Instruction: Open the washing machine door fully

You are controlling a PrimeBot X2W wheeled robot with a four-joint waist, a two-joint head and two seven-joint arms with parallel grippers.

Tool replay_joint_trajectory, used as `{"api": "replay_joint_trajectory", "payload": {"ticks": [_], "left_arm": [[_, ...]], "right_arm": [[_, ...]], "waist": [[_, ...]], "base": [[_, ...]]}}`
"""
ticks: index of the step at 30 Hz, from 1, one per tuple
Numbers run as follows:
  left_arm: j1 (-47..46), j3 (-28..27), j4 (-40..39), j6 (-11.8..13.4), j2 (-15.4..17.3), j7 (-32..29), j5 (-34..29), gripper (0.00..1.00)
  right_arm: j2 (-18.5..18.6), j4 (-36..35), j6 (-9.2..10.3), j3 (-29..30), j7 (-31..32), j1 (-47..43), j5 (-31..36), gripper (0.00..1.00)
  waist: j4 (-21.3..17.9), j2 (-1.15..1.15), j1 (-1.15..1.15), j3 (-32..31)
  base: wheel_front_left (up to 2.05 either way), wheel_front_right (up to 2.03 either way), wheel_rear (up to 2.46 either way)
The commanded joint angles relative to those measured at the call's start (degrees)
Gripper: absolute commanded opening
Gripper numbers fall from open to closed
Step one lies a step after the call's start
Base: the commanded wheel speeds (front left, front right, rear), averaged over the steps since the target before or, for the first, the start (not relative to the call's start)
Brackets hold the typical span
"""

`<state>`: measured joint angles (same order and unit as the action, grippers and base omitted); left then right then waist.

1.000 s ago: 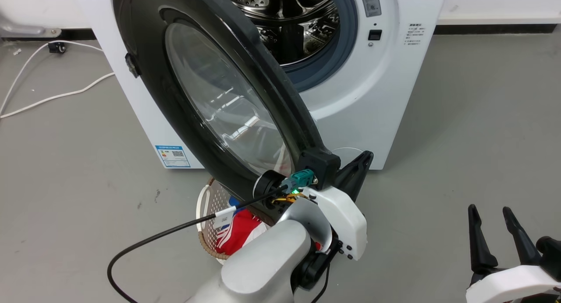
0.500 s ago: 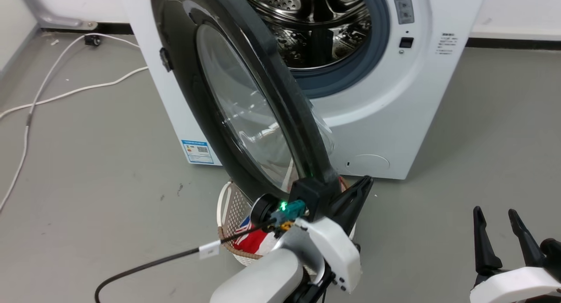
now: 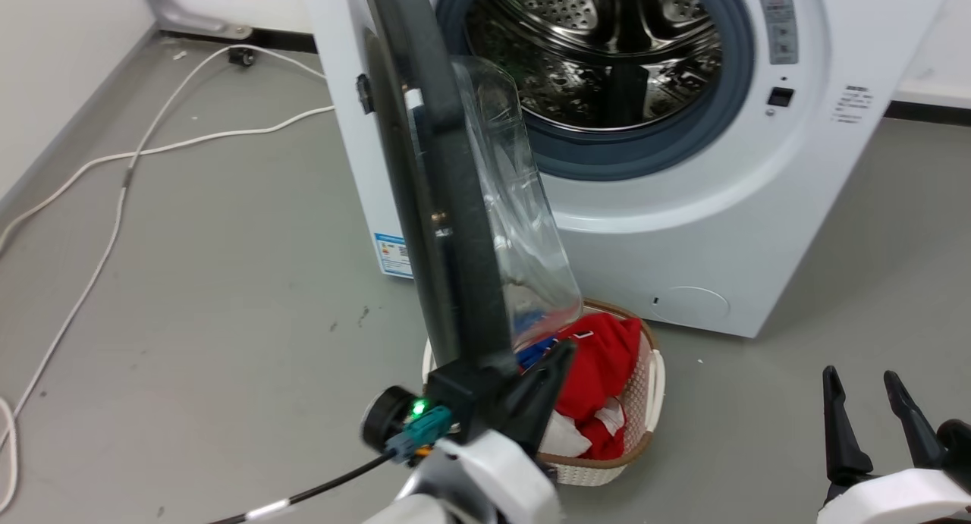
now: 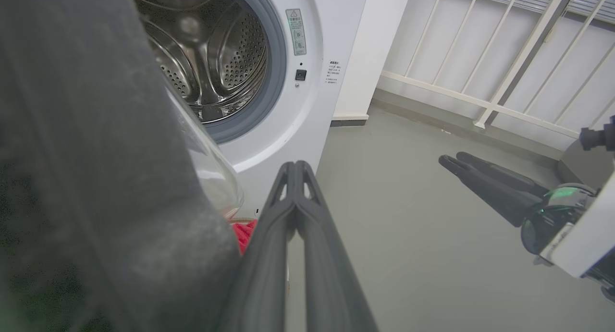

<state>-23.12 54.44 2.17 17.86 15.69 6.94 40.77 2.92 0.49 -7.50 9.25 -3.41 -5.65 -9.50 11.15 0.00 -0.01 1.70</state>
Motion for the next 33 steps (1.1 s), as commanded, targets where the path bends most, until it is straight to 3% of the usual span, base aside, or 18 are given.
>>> {"api": "replay_joint_trajectory", "payload": {"ticks": [1,10,16,19,26,33], "left_arm": [[1.08,-2.18,0.25,1.7,3.0,-0.15,0.05,0.0],[6.4,-3.61,-9.92,6.91,7.93,0.21,-0.8,0.0],[10.31,-7.56,-12.58,10.74,11.65,1.48,0.67,0.0],[11.21,-9.82,-12.58,11.5,13.34,2.57,1.5,0.0],[12.26,-15.66,-8.64,9.75,17.44,4.99,4.52,0.0],[11.49,-23.76,-0.7,4.55,20.01,7.49,8.66,0.0]], "right_arm": [[-0.08,-0.24,0.01,0.1,0.16,-0.53,0.19,1.0],[-0.07,-1.61,0.01,0.84,1.26,-1.45,-0.14,1.0],[-0.07,-2.36,0.01,1.22,1.62,-1.46,-0.15,1.0],[-0.07,-2.64,0.01,1.43,1.71,-1.06,-0.2,1.0],[-0.06,-3.22,0.01,1.06,2.21,0.29,0.26,1.0],[-0.06,-4.34,0.01,0.57,3.2,1.9,1.36,1.0]], "waist": [[1.3,0.0,0.01,-0.33],[6.81,0.0,0.01,-0.34],[11.27,0.0,0.01,-0.23],[12.83,0.0,0.01,0.09],[14.25,0.0,0.01,1.38],[12.88,0.0,0.01,4.02]], "base": [[0.0,0.0,0.0],[0.0,0.0,0.0],[0.0,0.0,0.0],[0.0,0.0,0.0],[0.0,0.0,0.0],[0.0,0.0,0.0]]}}
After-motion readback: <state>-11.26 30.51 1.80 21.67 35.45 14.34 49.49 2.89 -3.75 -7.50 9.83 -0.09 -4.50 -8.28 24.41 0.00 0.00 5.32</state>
